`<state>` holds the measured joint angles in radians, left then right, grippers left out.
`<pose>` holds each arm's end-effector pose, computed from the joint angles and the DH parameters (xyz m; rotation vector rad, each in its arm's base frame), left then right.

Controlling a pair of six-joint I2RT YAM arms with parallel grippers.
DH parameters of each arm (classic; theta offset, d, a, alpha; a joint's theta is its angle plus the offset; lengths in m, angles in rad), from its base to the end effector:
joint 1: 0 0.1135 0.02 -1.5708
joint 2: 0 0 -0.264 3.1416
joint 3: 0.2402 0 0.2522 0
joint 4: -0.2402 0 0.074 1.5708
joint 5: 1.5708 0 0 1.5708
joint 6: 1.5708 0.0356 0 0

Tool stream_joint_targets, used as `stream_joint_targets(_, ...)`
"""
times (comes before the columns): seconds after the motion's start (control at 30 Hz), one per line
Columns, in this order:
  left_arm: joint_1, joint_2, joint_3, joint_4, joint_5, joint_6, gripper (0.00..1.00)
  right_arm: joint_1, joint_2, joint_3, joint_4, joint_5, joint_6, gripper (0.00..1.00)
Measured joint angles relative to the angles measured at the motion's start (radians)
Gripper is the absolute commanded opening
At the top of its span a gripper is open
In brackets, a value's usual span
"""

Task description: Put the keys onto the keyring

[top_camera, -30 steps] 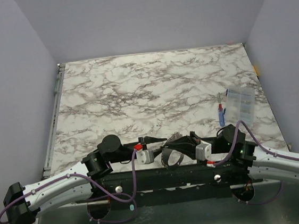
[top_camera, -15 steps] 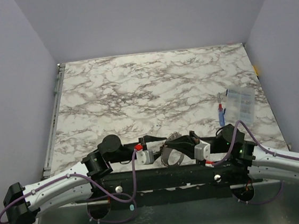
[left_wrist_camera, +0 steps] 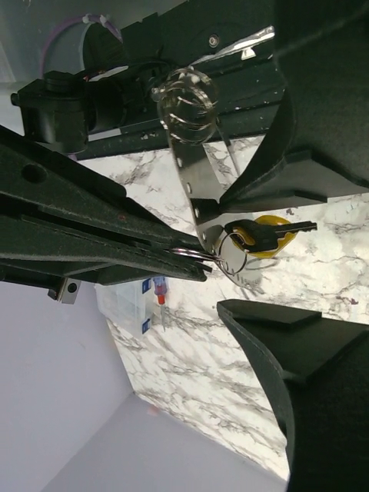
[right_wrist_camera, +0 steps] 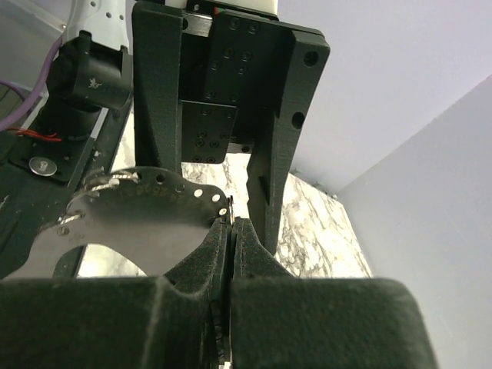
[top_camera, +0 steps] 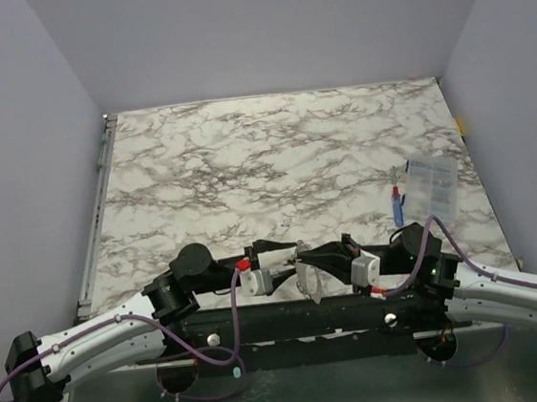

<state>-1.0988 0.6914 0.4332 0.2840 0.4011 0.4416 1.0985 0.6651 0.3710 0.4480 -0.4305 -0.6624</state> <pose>0.0674 -0.1627 0.2800 1.3308 0.9006 -0.8236 0.0637 0.1574 0.2791 -1.3248 0.6245 0.6612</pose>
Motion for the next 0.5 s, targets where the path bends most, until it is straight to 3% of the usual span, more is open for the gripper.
stream_joint_targets(0.1,0.0,-0.002,0.0,0.006,-0.002,-0.003,0.57,0.0,0.001,0.0,-0.001,0.0,0.0,0.01)
stream_joint_targets(0.5,-0.001,-0.008,0.0,0.025,-0.004,-0.016,0.24,-0.001,0.007,0.0,-0.012,0.008,0.0,0.01)
